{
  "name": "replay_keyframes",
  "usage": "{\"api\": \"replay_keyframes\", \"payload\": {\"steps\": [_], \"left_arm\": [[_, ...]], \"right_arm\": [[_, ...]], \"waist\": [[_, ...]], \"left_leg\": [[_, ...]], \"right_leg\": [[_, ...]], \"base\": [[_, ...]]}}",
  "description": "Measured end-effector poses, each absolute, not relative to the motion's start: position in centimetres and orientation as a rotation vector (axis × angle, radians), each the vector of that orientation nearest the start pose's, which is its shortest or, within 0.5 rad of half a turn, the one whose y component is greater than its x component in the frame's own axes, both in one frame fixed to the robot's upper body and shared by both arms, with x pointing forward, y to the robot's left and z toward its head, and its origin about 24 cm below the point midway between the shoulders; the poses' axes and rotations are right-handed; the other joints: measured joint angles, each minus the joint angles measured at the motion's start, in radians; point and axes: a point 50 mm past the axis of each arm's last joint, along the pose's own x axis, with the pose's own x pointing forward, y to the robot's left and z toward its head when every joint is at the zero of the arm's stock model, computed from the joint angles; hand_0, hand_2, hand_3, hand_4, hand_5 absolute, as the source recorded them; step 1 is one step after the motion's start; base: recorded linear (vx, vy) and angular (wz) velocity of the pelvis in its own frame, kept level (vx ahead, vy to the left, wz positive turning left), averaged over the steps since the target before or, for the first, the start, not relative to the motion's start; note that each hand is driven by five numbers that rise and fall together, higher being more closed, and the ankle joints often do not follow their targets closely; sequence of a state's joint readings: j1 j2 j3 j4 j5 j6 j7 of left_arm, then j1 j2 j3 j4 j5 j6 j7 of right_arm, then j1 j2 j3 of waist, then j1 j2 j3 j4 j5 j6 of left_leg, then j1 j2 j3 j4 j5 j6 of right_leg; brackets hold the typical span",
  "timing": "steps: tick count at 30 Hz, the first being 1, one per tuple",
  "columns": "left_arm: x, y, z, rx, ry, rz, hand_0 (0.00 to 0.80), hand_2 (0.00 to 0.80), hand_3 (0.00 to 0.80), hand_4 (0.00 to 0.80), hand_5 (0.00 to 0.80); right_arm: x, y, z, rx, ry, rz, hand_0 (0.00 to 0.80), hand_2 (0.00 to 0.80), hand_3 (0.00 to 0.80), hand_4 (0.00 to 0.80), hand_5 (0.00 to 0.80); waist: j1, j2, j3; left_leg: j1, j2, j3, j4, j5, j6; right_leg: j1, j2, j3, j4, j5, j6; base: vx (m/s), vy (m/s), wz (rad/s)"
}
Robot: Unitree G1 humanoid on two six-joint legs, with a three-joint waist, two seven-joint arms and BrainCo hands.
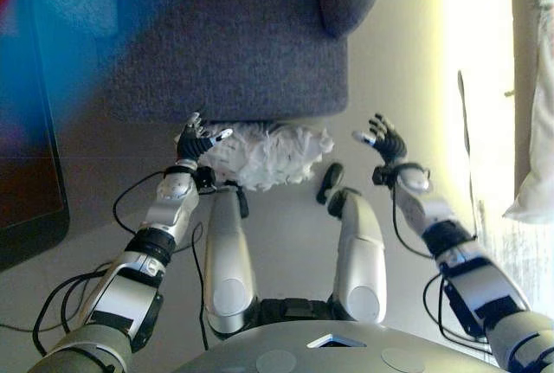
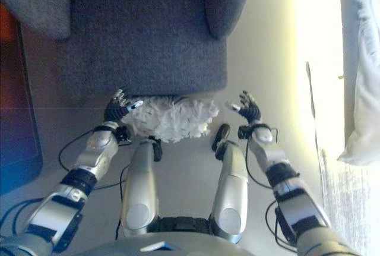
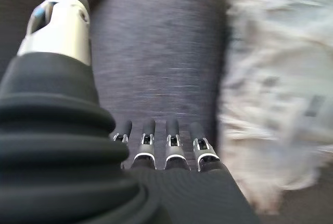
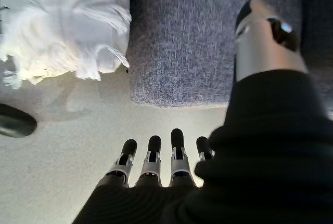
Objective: Pick up the cushion and take it to the sofa
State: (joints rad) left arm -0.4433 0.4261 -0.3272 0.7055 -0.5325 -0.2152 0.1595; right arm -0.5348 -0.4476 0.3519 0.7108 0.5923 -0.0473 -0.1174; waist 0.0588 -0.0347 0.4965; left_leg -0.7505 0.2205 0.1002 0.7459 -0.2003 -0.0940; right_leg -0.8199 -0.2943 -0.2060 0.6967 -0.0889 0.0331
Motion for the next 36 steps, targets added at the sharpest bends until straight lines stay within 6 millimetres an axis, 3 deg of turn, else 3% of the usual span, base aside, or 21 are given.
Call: {"api": "replay_keyframes", "payload": {"steps": [6,13,19,25,31,36], "left_arm": [[33.1,21.0,4.4,0.027,0.036,0.075,0.000,0.000,0.000,0.000,0.000],[32.8,21.7,6.1,-0.076,-0.062,0.044,0.000,0.000,0.000,0.000,0.000],[32.2,24.3,5.4,-0.129,-0.052,0.210,0.000,0.000,0.000,0.000,0.000],[31.3,28.4,4.9,-0.206,-0.014,0.390,0.000,0.000,0.000,0.000,0.000],[31.3,30.1,5.2,-0.283,0.005,0.467,0.000,0.000,0.000,0.000,0.000],[31.0,31.8,5.5,-0.372,-0.017,0.552,0.000,0.000,0.000,0.000,0.000]], "right_arm": [[35.3,-21.8,6.3,-0.082,0.170,-0.019,0.000,0.000,0.000,0.000,0.000],[35.7,-23.0,7.6,-0.087,0.138,-0.044,0.000,0.000,0.000,0.000,0.000],[36.2,-23.2,8.7,-0.114,0.123,-0.020,0.000,0.000,0.000,0.000,0.000],[35.9,-25.2,9.4,-0.193,0.149,0.001,0.000,0.000,0.000,0.000,0.000],[35.6,-26.1,8.9,-0.252,0.201,0.046,0.000,0.000,0.000,0.000,0.000],[35.5,-26.0,8.9,-0.140,0.180,0.047,0.000,0.000,0.000,0.000,0.000]], "waist": [[0.003,0.023,0.015],[0.005,0.040,0.021],[0.005,0.051,0.026],[0.004,0.057,0.028],[-0.003,0.059,0.029],[-0.017,0.059,0.029]], "left_leg": [[-0.191,-0.017,-0.033,0.184,-0.054,0.022],[-0.386,-0.039,-0.080,0.361,-0.090,0.023],[-0.512,-0.040,-0.104,0.479,-0.114,0.018],[-0.597,-0.033,-0.112,0.577,-0.136,0.017],[-0.663,-0.030,-0.132,0.650,-0.148,0.019],[-0.700,-0.016,-0.131,0.681,-0.151,0.023]], "right_leg": [[-0.178,-0.049,0.032,0.177,-0.045,0.002],[-0.364,-0.099,0.057,0.377,-0.109,-0.008],[-0.488,-0.112,0.081,0.499,-0.141,-0.019],[-0.580,-0.114,0.114,0.591,-0.158,-0.022],[-0.631,-0.126,0.121,0.651,-0.164,-0.023],[-0.662,-0.128,0.129,0.670,-0.166,-0.022]], "base": [[-0.046,0.024,0.13],[-0.021,-0.003,0.18],[0.004,0.013,0.04],[0.018,0.038,0.00],[0.022,0.034,0.03],[0.009,0.012,0.00]]}}
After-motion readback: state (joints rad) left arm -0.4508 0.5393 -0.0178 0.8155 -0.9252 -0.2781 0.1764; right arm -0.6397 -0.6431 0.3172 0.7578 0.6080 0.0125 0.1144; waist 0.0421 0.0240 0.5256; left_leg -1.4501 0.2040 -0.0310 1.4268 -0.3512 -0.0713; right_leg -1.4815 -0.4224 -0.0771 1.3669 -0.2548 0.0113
